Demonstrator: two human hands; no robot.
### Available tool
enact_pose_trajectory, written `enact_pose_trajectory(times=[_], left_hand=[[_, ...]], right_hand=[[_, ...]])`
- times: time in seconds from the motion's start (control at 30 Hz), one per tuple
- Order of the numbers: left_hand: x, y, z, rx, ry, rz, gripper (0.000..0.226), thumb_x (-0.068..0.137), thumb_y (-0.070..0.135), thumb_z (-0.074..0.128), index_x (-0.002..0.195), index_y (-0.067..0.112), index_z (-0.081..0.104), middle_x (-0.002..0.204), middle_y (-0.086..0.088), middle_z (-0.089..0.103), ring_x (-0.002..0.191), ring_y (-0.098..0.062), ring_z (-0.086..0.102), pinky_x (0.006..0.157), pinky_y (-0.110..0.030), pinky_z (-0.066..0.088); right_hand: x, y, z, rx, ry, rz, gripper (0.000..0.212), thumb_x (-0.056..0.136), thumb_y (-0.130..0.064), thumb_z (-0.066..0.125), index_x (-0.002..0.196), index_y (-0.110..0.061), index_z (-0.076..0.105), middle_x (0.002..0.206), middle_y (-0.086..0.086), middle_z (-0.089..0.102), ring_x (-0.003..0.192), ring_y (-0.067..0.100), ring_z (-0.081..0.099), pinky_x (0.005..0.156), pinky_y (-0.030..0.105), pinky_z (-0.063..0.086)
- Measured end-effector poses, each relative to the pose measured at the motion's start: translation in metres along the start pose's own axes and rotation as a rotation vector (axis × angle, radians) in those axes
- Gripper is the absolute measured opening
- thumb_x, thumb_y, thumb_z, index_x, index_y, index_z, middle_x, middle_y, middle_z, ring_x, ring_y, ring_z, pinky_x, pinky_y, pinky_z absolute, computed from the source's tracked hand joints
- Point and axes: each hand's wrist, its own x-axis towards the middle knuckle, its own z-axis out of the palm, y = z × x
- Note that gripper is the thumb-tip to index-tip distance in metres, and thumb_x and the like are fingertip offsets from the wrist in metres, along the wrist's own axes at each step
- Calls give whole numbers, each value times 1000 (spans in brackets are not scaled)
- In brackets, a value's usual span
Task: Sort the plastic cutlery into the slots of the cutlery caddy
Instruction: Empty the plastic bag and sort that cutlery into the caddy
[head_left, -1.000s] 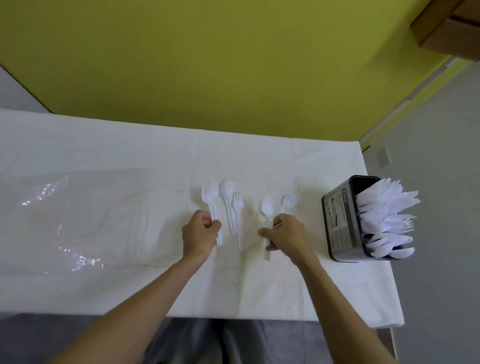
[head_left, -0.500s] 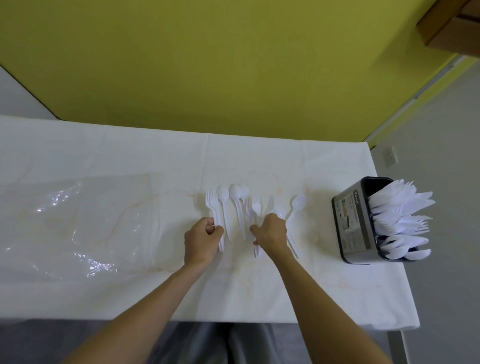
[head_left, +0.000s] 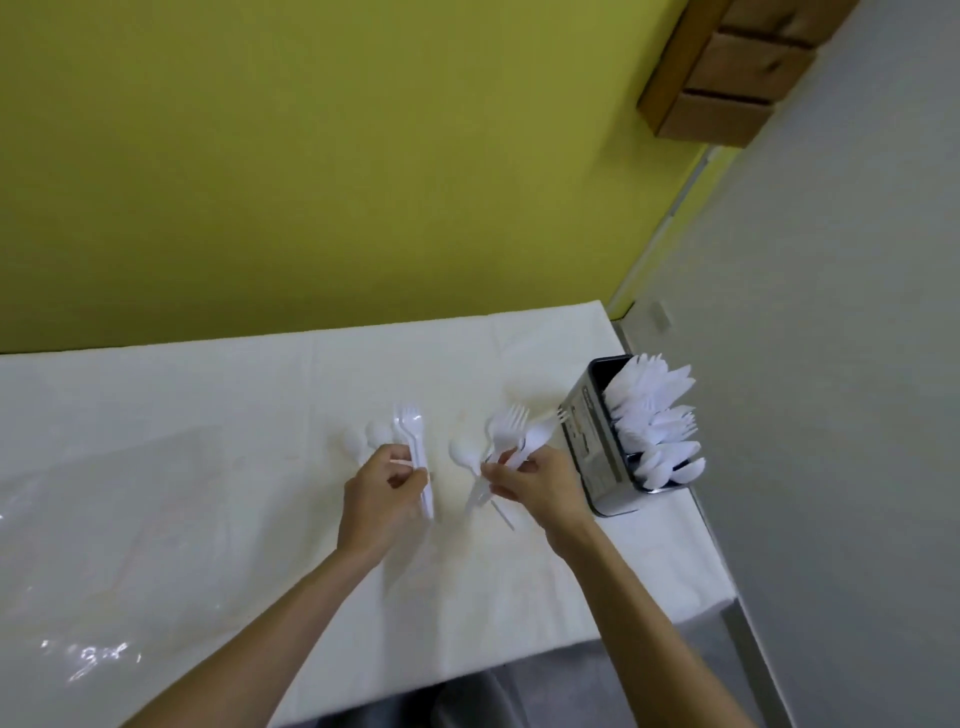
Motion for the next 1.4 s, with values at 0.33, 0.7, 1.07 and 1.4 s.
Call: enact_pose_trajectory(times=[0.33, 0.7, 1.07, 1.4], left_hand=[[-11, 98, 93, -235, -216, 242, 6, 84, 16, 67, 85, 16, 62, 81, 0, 72, 80, -18, 72, 83, -46, 58], [-21, 126, 162, -54, -167, 415, 11, 88, 17, 65, 83, 17, 56, 79, 7, 68, 78, -5, 66, 69, -15, 53], [-21, 102, 175, 276, -149, 766, 5, 90, 10, 61, 94, 13, 57, 89, 6, 54, 87, -16, 57, 75, -36, 53], [-29, 105, 170, 19, -199, 619, 27, 88, 7, 66, 113, 12, 58, 109, 2, 61, 96, -6, 64, 84, -21, 55]], right_hand=[[-23, -29, -157, 599, 480, -69, 15, 80, -10, 78, 85, 2, 71, 79, 12, 71, 72, 17, 69, 67, 17, 56], [10, -18, -169, -125, 544, -285, 29, 77, -29, 80, 54, -28, 61, 50, -17, 59, 49, -1, 53, 53, 13, 37], [30, -33, -194, -524, 145, -465, 13, 79, -20, 79, 74, -9, 74, 69, 1, 69, 61, 12, 62, 62, 28, 52], [43, -38, -196, -652, 41, -471, 29, 83, -25, 73, 80, 3, 69, 72, 16, 67, 65, 28, 51, 55, 35, 37]])
